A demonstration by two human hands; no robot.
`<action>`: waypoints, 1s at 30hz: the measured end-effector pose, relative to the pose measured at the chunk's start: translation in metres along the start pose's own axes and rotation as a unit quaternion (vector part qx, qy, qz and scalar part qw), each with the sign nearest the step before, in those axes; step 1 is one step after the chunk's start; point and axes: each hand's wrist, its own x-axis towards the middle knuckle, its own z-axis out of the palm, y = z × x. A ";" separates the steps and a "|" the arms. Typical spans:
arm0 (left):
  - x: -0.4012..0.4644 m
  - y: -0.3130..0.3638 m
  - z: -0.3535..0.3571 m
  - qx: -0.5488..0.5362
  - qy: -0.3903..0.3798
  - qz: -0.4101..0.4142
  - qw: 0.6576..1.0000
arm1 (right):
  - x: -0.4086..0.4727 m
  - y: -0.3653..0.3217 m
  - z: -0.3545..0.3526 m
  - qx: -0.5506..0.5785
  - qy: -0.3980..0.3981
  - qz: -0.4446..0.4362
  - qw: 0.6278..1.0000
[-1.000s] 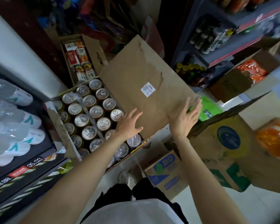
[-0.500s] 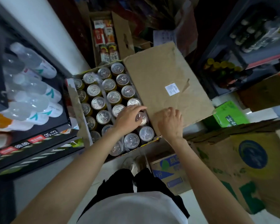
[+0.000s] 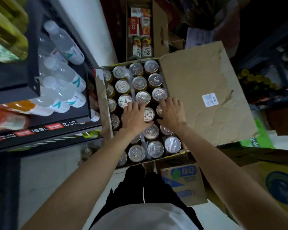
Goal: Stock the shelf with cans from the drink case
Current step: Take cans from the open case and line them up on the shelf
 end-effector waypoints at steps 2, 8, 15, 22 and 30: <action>0.009 0.010 0.001 0.042 -0.023 -0.035 0.998 | 0.002 -0.004 0.001 -0.009 0.002 0.029 1.000; 0.018 0.027 0.001 0.069 -0.049 -0.070 0.994 | 0.010 -0.006 -0.001 0.006 -0.012 0.061 0.998; 0.015 0.015 -0.006 0.043 0.010 -0.029 0.999 | -0.004 0.001 -0.021 0.097 0.011 0.058 0.994; -0.027 -0.010 -0.040 -0.243 0.114 0.025 0.963 | -0.044 0.017 -0.048 0.404 0.109 0.048 0.907; -0.110 -0.031 -0.101 -0.677 0.178 -0.067 0.711 | -0.083 0.000 -0.108 0.779 0.074 0.041 0.621</action>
